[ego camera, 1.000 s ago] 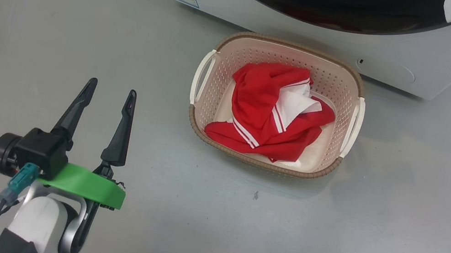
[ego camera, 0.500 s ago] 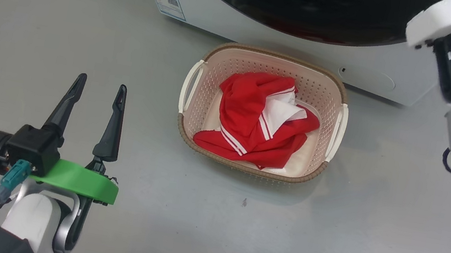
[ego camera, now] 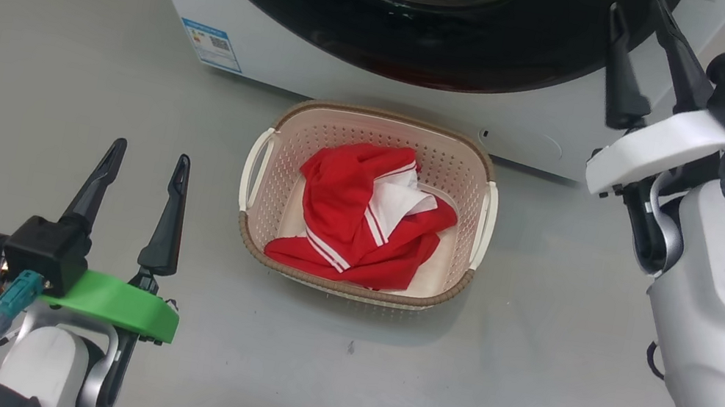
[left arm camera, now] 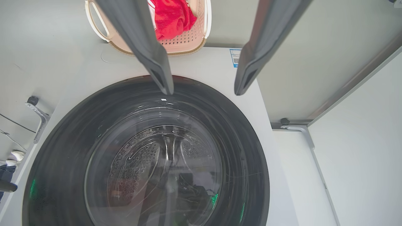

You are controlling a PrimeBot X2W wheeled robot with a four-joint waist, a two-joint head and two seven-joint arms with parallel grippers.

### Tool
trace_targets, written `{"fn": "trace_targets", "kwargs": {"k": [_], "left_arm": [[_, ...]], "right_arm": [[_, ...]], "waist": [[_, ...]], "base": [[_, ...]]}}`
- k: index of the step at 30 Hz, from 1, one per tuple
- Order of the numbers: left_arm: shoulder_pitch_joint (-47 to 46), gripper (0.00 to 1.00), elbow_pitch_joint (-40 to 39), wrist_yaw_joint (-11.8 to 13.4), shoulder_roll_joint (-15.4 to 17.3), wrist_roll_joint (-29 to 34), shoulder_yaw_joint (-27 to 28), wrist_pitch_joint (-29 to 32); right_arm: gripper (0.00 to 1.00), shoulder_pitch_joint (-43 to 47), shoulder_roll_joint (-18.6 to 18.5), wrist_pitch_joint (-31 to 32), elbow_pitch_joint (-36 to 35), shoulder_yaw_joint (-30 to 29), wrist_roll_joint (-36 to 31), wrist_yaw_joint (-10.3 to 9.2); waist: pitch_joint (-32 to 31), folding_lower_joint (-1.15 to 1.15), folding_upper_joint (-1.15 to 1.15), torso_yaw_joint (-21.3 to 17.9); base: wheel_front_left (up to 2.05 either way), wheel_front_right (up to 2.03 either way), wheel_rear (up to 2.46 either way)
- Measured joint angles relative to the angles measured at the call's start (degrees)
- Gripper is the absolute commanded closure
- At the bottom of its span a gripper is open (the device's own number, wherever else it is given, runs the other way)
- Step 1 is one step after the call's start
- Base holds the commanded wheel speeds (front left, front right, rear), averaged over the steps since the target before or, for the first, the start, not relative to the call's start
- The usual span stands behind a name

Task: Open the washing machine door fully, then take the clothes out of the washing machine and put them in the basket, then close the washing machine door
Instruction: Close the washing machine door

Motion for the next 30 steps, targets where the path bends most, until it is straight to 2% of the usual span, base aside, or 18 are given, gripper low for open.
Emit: {"fn": "trace_targets", "kwargs": {"k": [16, 25, 30], "left_arm": [[3.7, 0.00, 2.3, 0.0, 1.0, 0.5, -0.2, 0.0], [5.0, 0.00, 3.2, -0.1, 1.6, 0.5, -0.4, 0.0], [6.4, 0.00, 3.8, -0.1, 1.7, 0.5, -0.5, 0.0]], "right_arm": [[0.00, 16.3, 2.0, 0.0, -6.3, -1.9, 0.6, -1.21], [0.00, 24.5, 2.5, 0.0, -10.0, -3.9, 0.6, -3.56], [0.00, 29.0, 3.2, 0.0, -12.1, -4.3, 0.5, -4.10]], "waist": [[-5.1, 0.00, 0.00, -5.5], [-8.0, 0.00, 0.00, -8.7], [-9.6, 0.00, 0.00, -10.3]], "base": [[0.00, 0.00, 0.00], [0.00, 0.00, 0.00], [0.00, 0.00, 0.00]]}}
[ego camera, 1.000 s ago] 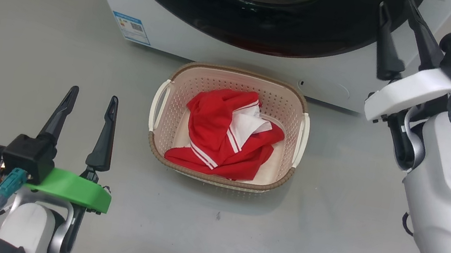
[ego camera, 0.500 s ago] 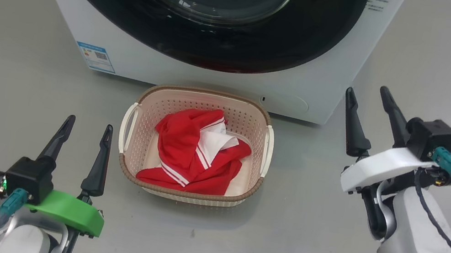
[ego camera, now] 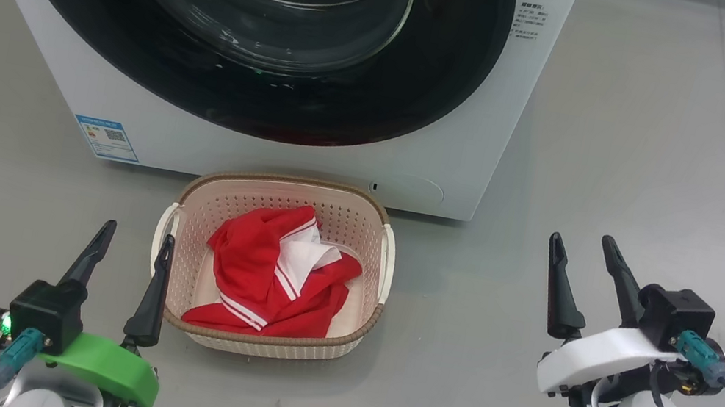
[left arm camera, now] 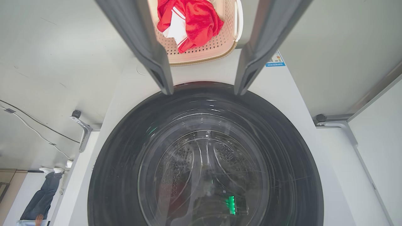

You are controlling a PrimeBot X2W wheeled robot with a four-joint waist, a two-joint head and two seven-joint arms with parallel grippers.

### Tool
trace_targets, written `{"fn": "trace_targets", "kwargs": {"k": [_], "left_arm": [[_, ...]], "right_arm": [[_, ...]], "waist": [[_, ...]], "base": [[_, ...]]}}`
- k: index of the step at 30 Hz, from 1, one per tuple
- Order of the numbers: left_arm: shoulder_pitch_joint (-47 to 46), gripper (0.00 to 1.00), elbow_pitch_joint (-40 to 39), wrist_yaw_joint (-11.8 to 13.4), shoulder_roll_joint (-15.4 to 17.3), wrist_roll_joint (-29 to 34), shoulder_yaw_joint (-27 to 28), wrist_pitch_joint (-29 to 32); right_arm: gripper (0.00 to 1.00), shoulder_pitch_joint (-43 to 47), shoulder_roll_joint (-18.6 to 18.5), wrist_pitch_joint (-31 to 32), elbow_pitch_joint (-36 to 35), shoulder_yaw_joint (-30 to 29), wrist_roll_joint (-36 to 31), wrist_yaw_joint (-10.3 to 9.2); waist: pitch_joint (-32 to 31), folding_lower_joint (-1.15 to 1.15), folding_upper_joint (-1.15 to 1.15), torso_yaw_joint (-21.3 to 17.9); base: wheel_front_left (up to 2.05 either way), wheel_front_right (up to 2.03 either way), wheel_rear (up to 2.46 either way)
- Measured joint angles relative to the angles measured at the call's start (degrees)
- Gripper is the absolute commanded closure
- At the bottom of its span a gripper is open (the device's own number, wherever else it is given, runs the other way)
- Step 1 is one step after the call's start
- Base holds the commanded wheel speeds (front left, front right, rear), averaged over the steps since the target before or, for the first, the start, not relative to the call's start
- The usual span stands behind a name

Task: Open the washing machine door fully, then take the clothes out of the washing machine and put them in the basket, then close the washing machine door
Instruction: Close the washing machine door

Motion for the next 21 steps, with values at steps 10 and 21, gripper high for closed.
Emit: {"fn": "trace_targets", "kwargs": {"k": [10, 21], "left_arm": [[1.9, 0.00, 1.0, 0.0, 0.0, -0.2, -0.1, 0.1], [3.6, 0.00, 1.0, 0.0, 0.0, -0.2, -0.8, 0.6]], "right_arm": [[0.00, 5.2, 0.3, 0.0, -2.9, -0.8, -1.0, -0.60], [0.00, 9.8, 0.4, 0.0, -5.5, -1.5, -2.0, -1.97]], "waist": [[-2.8, 0.00, 0.00, -1.8], [-4.8, 0.00, 0.00, -2.6]], "base": [[0.00, 0.00, 0.00], [0.00, 0.00, 0.00]]}}
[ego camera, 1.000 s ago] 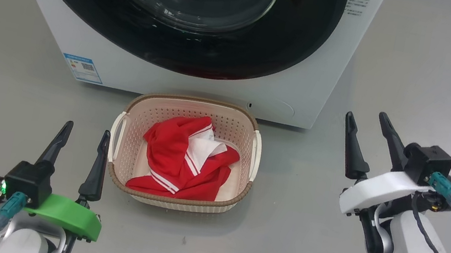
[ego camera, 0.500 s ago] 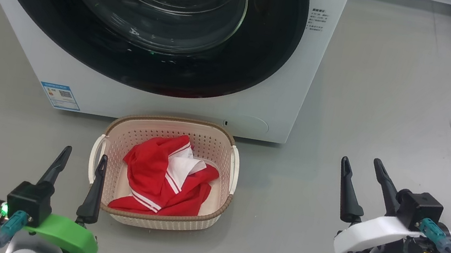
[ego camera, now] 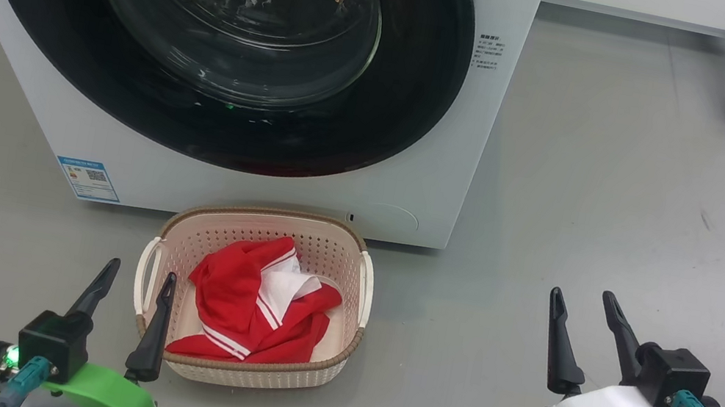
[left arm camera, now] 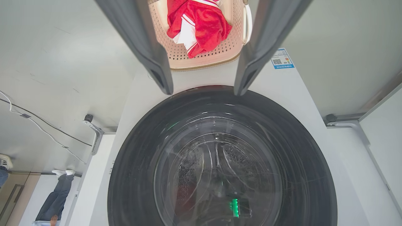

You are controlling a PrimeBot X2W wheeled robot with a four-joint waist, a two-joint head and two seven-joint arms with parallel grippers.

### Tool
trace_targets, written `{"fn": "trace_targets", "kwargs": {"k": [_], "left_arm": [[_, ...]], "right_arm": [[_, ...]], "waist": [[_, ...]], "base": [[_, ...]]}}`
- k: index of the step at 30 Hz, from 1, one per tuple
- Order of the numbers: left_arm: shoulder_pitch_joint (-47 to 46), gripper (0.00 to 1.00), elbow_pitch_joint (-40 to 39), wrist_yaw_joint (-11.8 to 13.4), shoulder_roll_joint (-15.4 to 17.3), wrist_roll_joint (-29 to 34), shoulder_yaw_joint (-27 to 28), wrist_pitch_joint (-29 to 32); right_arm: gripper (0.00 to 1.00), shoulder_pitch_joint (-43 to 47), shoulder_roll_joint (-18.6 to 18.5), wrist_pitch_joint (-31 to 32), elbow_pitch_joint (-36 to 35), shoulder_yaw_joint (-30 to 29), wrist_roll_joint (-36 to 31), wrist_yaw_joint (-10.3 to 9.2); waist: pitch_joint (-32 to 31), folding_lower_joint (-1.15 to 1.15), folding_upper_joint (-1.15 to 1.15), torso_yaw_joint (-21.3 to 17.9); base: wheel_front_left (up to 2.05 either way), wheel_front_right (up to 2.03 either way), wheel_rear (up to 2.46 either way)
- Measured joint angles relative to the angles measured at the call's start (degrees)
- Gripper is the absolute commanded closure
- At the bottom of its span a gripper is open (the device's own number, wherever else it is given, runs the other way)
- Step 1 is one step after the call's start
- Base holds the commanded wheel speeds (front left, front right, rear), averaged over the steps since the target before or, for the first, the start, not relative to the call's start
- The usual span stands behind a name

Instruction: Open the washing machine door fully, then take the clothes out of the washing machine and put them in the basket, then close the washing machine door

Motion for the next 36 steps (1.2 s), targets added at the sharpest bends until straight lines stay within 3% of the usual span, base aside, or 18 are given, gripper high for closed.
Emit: {"fn": "trace_targets", "kwargs": {"k": [36], "left_arm": [[0.3, 0.00, -1.6, 0.0, 0.1, 0.0, -0.3, 1.0]], "right_arm": [[0.00, 4.4, 0.1, 0.0, -4.1, -0.5, -0.9, -0.08]], "waist": [[-0.2, 0.00, 0.00, 0.4]], "base": [[0.00, 0.00, 0.00]]}}
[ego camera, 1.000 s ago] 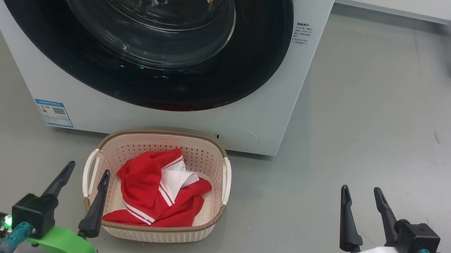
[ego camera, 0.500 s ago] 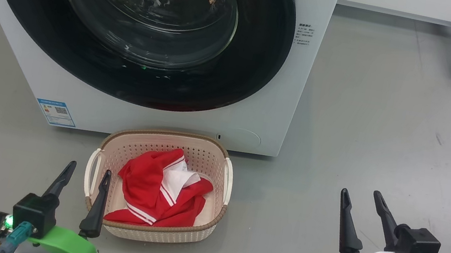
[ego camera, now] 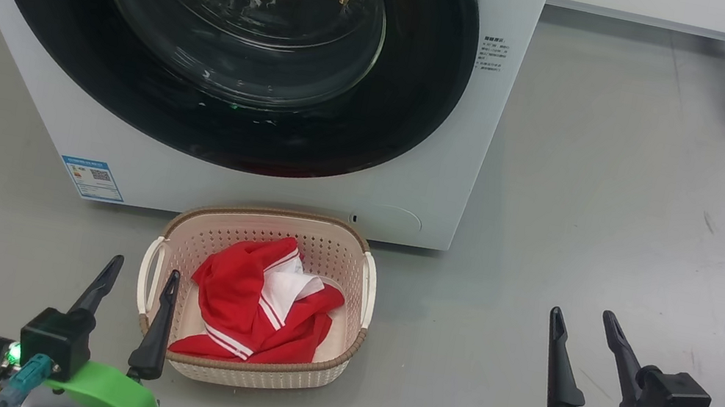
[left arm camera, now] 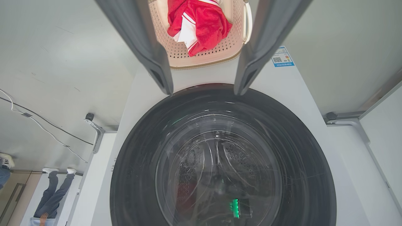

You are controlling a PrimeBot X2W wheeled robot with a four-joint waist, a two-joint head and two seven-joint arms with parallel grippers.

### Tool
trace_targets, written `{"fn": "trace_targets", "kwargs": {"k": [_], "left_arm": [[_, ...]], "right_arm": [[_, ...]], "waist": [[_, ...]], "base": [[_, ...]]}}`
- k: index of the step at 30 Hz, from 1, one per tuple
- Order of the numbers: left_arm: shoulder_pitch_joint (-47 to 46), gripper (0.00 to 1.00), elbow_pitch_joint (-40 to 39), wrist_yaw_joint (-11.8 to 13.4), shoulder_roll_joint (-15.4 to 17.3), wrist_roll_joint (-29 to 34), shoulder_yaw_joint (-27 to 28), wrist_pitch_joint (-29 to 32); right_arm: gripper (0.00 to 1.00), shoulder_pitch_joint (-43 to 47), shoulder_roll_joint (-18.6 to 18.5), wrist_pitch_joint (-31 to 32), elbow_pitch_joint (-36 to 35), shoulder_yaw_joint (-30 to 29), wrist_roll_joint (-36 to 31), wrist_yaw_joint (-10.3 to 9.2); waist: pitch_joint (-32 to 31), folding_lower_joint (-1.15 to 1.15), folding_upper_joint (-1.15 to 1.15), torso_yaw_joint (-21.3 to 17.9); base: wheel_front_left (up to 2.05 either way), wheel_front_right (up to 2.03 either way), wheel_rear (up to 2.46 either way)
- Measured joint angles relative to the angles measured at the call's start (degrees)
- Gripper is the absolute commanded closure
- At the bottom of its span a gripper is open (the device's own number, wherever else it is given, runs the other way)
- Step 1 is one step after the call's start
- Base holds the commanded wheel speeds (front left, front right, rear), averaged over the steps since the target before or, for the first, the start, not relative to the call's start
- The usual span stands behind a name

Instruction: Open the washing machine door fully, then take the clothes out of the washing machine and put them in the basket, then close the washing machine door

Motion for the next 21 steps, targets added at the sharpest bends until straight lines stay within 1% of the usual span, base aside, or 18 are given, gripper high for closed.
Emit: {"fn": "trace_targets", "kwargs": {"k": [18, 19, 21], "left_arm": [[0.3, 0.00, -0.3, 0.0, 0.0, 0.0, -0.1, 0.0], [0.4, 1.00, -0.2, 0.0, 0.0, 0.0, -0.1, 0.0], [0.7, 1.00, 0.9, 0.0, -0.3, 0.0, -0.2, 0.0]], "right_arm": [[0.00, 0.2, 0.0, 0.0, -0.6, -0.3, -0.1, 0.00], [1.00, 0.2, 0.0, 0.0, -0.5, -0.3, -0.1, 0.00], [1.00, 0.4, 0.1, 0.0, 0.6, -0.2, -0.1, 0.01]], "waist": [[0.0, 0.00, 0.00, 0.2], [0.0, 0.00, 0.00, 0.2], [0.0, 0.00, 0.00, 0.2]], "base": [[0.00, 0.00, 0.00], [0.00, 0.00, 0.00], [0.00, 0.00, 0.00]]}}
